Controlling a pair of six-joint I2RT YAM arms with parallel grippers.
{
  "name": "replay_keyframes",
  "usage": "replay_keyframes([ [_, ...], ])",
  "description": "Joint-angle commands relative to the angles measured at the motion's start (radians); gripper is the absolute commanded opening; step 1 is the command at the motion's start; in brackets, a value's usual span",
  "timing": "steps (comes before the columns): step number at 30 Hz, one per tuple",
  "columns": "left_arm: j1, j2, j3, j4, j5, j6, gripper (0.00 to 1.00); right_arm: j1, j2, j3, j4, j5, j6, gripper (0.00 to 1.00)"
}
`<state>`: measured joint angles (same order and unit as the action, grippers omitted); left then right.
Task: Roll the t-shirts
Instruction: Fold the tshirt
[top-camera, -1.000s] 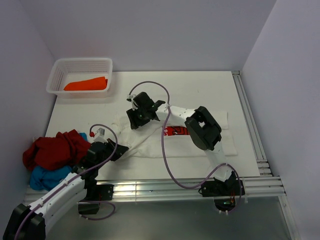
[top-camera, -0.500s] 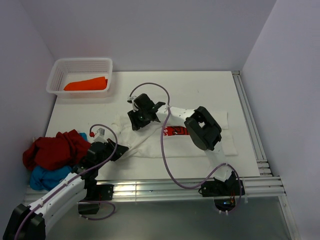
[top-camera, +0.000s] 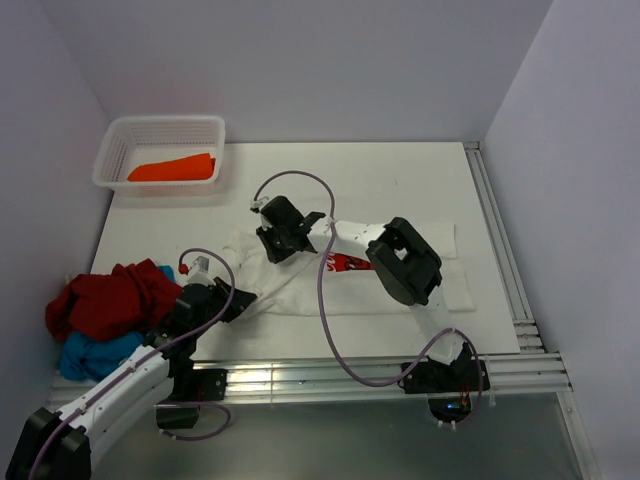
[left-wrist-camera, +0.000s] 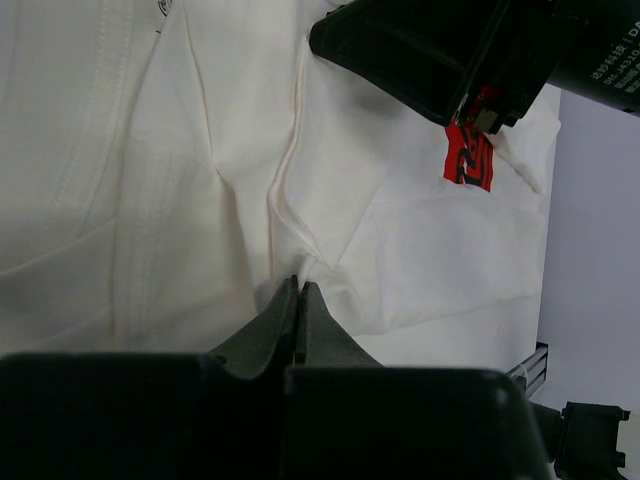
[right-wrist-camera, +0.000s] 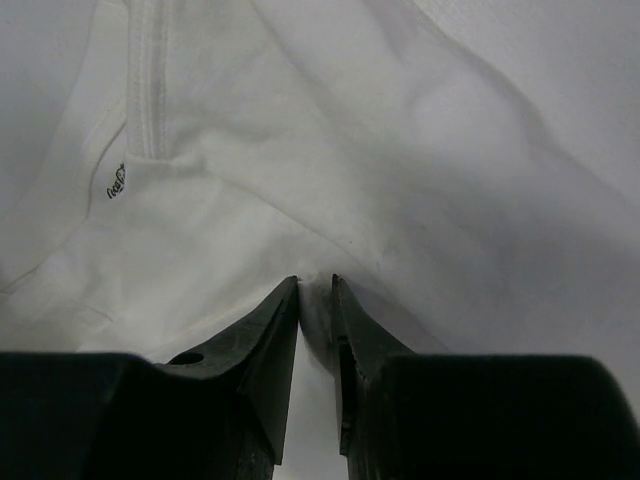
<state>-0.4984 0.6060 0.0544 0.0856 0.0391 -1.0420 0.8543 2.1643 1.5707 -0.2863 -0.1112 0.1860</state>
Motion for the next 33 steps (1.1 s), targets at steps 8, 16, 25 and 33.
replay_keyframes([
  [8,-0.003,0.0,-0.076,0.016,-0.01,-0.004,0.0,0.005,-0.172,-0.106,0.119,0.051,0.03,0.29],
  [16,-0.003,-0.002,-0.074,0.014,-0.015,-0.003,0.0,0.005,-0.227,-0.156,0.156,0.048,0.036,0.1],
  [25,-0.002,-0.003,-0.074,0.009,-0.016,-0.004,0.0,0.005,-0.342,-0.288,0.223,0.025,0.07,0.0],
  [33,-0.003,-0.014,-0.068,0.005,-0.012,0.005,0.0,0.006,-0.486,-0.465,0.283,0.027,0.125,0.0],
])
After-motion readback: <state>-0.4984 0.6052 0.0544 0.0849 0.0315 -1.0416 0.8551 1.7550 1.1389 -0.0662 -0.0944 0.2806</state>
